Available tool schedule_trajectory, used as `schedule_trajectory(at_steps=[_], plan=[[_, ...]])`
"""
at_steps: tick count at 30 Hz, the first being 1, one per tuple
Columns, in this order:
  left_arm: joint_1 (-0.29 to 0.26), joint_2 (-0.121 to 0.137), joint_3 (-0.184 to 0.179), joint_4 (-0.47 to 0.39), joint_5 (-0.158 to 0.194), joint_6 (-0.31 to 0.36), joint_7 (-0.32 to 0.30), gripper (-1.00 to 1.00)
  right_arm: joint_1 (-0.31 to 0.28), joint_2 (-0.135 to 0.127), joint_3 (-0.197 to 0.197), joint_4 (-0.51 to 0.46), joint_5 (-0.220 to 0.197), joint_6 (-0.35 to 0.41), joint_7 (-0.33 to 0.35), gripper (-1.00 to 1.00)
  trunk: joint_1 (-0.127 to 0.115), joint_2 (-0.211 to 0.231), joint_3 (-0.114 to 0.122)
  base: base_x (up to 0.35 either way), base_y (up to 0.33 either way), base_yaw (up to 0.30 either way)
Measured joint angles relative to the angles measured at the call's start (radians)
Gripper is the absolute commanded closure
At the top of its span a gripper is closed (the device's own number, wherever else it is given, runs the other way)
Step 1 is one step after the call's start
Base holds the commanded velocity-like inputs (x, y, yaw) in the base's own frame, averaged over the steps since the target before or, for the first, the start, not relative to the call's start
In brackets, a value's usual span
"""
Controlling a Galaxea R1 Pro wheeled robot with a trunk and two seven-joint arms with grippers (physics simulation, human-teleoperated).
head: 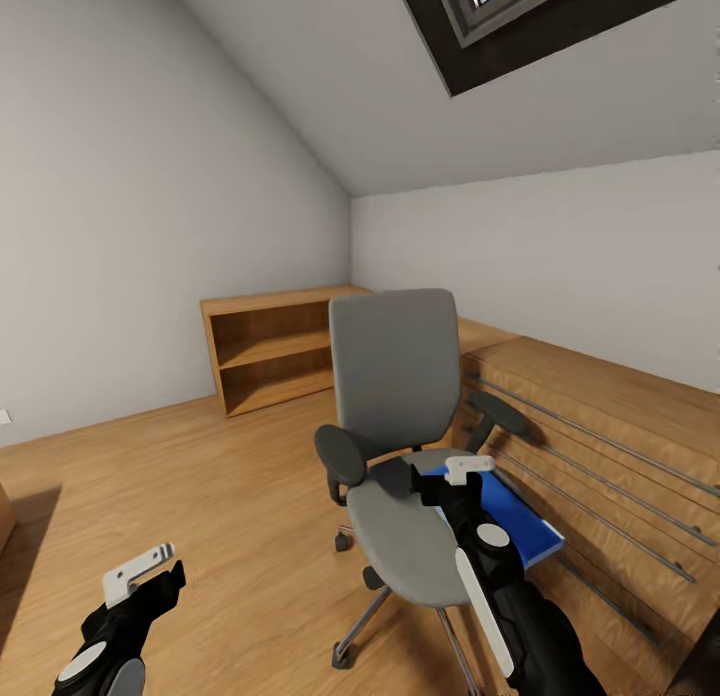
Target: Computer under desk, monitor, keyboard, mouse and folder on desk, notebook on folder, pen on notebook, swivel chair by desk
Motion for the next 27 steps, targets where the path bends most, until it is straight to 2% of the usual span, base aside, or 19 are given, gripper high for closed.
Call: schedule_trajectory(at_steps=[7,14,27], plan=[[0.0,0.0,0.009,-0.001,0.0,0.0,0.0,-1.0,0.0,0.0,-0.012,0.0,-0.005,0.0,0.0,-1.0,0.0,0.0,0.0,0.0,0.0,-0.231],[0.0,0.0,0.041,-0.002,0.001,0.0,-0.001,-1.0,0.0,-0.004,-0.024,0.0,-0.058,0.0,0.002,-1.0,0.0,0.0,0.0,0.0,0.0,-0.233],[0.0,-0.004,0.114,-0.002,0.003,-0.002,-0.003,-1.0,0.0,-0.005,-0.037,-0.005,-0.072,0.0,0.002,-1.0,0.0,0.0,0.0,0.0,0.0,-0.033]])
